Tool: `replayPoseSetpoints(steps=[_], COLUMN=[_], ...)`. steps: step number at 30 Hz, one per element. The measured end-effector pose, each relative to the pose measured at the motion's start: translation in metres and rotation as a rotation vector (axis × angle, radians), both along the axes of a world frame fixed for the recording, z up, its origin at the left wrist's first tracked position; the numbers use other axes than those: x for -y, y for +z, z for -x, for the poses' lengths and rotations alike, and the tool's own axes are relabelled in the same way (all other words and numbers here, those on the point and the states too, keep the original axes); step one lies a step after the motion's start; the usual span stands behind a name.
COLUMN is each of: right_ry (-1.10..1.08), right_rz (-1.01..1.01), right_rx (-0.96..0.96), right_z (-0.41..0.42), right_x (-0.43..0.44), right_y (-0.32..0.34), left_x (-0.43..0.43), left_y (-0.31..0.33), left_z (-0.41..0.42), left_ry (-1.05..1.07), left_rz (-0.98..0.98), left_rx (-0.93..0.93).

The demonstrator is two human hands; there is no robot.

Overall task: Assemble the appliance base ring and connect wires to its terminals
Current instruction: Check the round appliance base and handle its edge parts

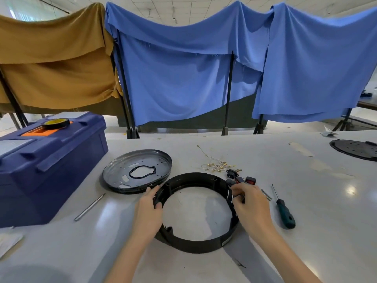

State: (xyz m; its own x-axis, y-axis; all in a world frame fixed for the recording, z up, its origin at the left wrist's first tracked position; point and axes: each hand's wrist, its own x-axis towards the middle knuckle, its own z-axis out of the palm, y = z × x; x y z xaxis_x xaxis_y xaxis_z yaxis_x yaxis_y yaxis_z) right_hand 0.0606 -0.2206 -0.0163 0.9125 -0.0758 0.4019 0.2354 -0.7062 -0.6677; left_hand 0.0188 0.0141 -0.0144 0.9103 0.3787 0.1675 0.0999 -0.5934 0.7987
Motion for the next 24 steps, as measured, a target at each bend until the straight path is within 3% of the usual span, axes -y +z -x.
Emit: replayPoseSetpoints(steps=[6, 11, 15, 21, 24], right_ry=[0.109, 0.091, 0.079, 0.061, 0.056], right_rz=[0.149, 0.071, 0.020, -0.011, -0.012], right_rx=[-0.076, -0.102, -0.081, -0.072, -0.082], right_z=[-0.029, -0.031, -0.034, -0.033, -0.033], right_x=[-0.002, -0.007, -0.007, -0.009, -0.009], right_y=[0.009, -0.002, -0.006, -0.005, -0.004], left_x=[-0.011, -0.018, -0.037, -0.077, -0.078], left_y=[0.003, 0.002, 0.004, -0.012, -0.016], left_z=[-0.009, -0.017, -0.028, -0.050, -0.052], left_ry=[-0.119, -0.143, 0.071, 0.035, 0.082], left_rz=[-0.051, -0.061, -0.153, -0.468, -0.624], left_rx=[0.012, 0.074, 0.222, -0.048, -0.082])
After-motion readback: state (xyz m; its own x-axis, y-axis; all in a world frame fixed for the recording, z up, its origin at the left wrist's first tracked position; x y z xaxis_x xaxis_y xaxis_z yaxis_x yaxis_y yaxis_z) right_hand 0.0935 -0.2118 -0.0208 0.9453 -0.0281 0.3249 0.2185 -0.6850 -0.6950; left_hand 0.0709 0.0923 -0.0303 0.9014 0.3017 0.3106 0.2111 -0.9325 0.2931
